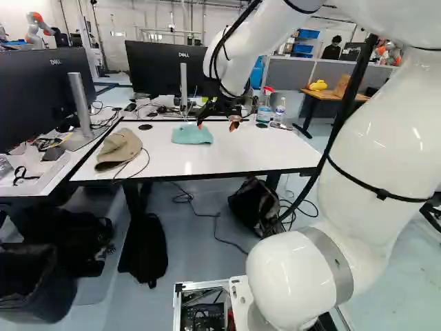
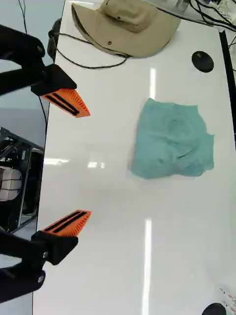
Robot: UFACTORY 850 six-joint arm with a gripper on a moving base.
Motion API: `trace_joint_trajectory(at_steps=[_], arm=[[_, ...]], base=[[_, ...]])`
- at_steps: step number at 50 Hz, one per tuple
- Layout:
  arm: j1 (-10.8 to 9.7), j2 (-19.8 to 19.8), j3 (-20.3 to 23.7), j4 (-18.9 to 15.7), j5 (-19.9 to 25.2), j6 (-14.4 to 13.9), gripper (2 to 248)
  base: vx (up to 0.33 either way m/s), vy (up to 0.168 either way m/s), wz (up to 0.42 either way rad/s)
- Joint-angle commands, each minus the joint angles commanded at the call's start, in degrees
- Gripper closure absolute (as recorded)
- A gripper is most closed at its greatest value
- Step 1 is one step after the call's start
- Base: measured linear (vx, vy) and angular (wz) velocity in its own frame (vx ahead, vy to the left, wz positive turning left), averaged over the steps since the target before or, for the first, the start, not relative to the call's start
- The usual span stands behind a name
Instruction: Clean the table with the green towel
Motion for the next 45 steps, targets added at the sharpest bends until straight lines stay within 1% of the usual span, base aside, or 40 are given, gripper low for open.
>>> trace_joint_trajectory(at_steps=[19, 33, 45], arm=[[-0.8, 1.5, 4.5, -0.7, 6.9, 0.0, 3], [-1.6, 3.0, 8.9, -1.3, 13.5, 0.0, 3], [-2.4, 4.5, 13.3, -1.9, 20.1, 0.0, 3]], base=[[0.0, 0.0, 0.0], [0.0, 0.0, 0.0], [0.0, 0.0, 0.0]])
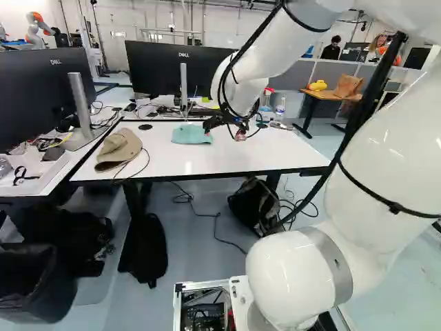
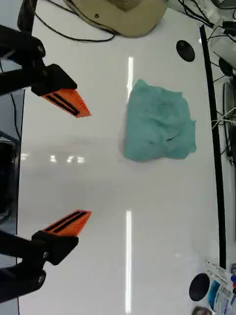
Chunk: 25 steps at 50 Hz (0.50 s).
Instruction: Clean the table with the green towel
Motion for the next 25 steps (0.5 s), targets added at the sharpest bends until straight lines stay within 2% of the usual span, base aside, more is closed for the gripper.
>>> trace_joint_trajectory(at_steps=[25], arm=[[-2.0, 3.7, 11.1, -1.6, 16.8, 0.0, 3]], base=[[0.0, 0.0, 0.0]])
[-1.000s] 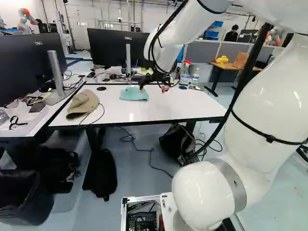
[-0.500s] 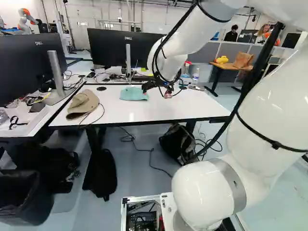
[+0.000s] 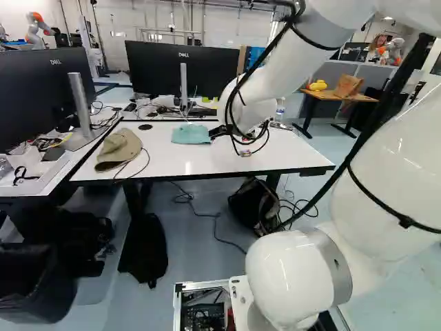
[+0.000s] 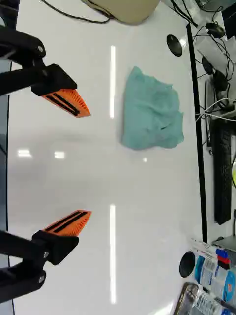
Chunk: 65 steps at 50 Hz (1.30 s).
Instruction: Clean the table with the green towel
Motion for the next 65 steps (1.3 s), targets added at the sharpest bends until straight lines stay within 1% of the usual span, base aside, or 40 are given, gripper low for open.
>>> trace_joint_trajectory(at_steps=[15, 31, 52, 65], arm=[[-1.2, 2.3, 6.7, -1.0, 10.1, 0.0, 3], [-2.2, 4.3, 12.6, -1.8, 19.1, 0.0, 3], [-3.4, 6.4, 18.9, -2.7, 28.6, 0.0, 3], [-3.9, 7.3, 21.7, -3.2, 32.9, 0.0, 3]], base=[[0.0, 0.0, 0.0], [0.0, 0.0, 0.0], [0.0, 0.0, 0.0], [0.0, 0.0, 0.0]])
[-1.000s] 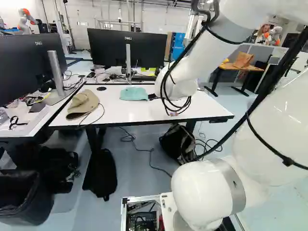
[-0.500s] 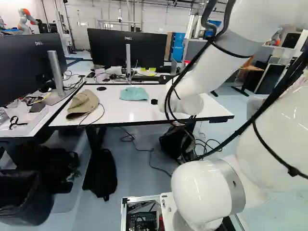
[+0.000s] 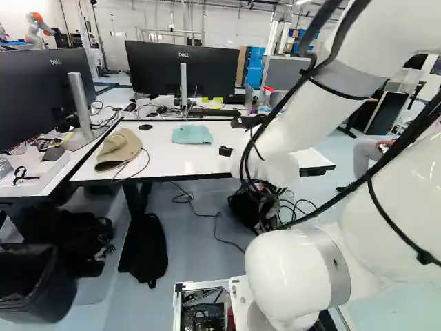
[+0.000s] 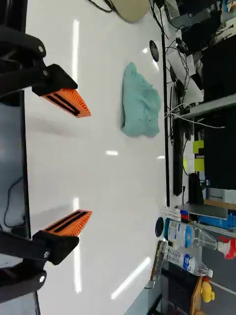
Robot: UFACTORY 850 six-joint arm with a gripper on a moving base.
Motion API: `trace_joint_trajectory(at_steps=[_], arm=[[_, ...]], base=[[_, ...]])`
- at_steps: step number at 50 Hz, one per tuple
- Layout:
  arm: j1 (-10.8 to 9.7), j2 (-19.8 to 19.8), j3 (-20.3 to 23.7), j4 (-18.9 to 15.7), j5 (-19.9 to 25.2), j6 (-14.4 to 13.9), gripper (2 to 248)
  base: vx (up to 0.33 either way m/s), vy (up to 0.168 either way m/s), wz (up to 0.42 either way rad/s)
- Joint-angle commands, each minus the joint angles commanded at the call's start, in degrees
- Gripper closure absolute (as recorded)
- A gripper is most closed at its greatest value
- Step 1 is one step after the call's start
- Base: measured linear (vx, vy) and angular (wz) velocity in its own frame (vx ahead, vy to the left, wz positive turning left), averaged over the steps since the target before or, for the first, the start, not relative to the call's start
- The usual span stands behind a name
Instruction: Clean the table with the green towel
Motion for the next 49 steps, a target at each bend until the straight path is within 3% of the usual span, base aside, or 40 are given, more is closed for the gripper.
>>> trace_joint_trajectory(at_steps=[24, 49], arm=[[-0.6, 1.2, 3.5, -0.5, 5.3, 0.0, 3], [-0.8, 1.5, 4.5, -0.7, 6.8, 0.0, 3]], base=[[0.0, 0.0, 0.0], [0.0, 0.0, 0.0]])
